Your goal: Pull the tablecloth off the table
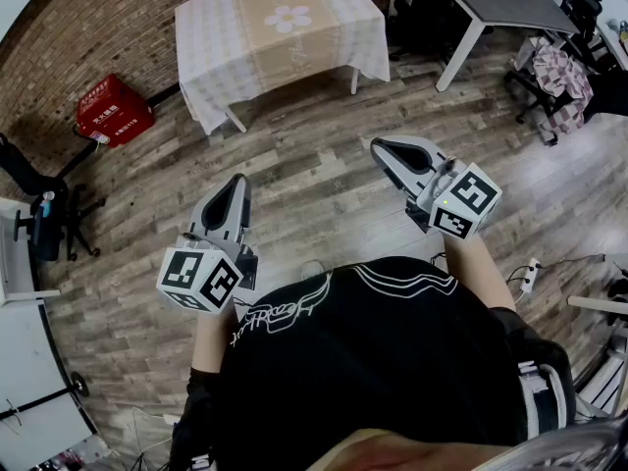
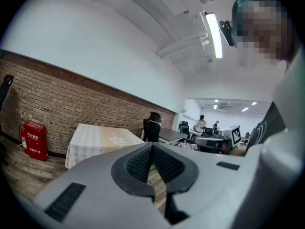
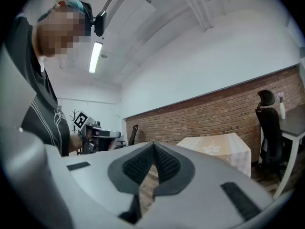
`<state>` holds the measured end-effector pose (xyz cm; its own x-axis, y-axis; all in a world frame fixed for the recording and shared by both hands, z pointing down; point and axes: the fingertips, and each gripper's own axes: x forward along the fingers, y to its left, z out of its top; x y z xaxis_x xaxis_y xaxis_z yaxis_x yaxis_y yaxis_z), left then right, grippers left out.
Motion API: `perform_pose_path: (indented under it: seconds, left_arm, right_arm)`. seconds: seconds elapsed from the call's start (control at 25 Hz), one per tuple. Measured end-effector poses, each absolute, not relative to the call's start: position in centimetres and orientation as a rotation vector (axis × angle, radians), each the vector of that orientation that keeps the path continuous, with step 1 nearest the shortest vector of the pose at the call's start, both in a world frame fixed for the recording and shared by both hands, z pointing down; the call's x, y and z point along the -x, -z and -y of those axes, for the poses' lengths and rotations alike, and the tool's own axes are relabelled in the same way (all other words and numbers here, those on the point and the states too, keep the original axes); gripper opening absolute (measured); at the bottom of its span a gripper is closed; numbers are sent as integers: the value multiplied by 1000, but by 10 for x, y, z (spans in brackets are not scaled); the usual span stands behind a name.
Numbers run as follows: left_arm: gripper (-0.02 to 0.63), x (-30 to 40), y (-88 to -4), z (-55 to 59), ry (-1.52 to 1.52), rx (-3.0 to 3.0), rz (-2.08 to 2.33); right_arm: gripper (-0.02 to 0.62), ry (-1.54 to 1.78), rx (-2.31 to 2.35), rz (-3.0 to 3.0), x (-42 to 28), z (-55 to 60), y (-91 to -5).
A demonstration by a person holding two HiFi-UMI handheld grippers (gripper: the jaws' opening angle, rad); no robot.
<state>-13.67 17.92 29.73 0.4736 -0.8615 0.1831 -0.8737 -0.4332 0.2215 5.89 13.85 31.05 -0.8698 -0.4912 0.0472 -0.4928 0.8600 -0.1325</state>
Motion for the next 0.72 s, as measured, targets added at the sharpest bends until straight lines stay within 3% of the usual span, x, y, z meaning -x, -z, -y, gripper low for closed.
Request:
perform_pose_path:
  seconds: [0.72]
  left_arm:
    - [5,81,-299,-210,-56,-2445,1504]
  right_arm:
    - [-3,-184,-784,2995,-110,-158,-321]
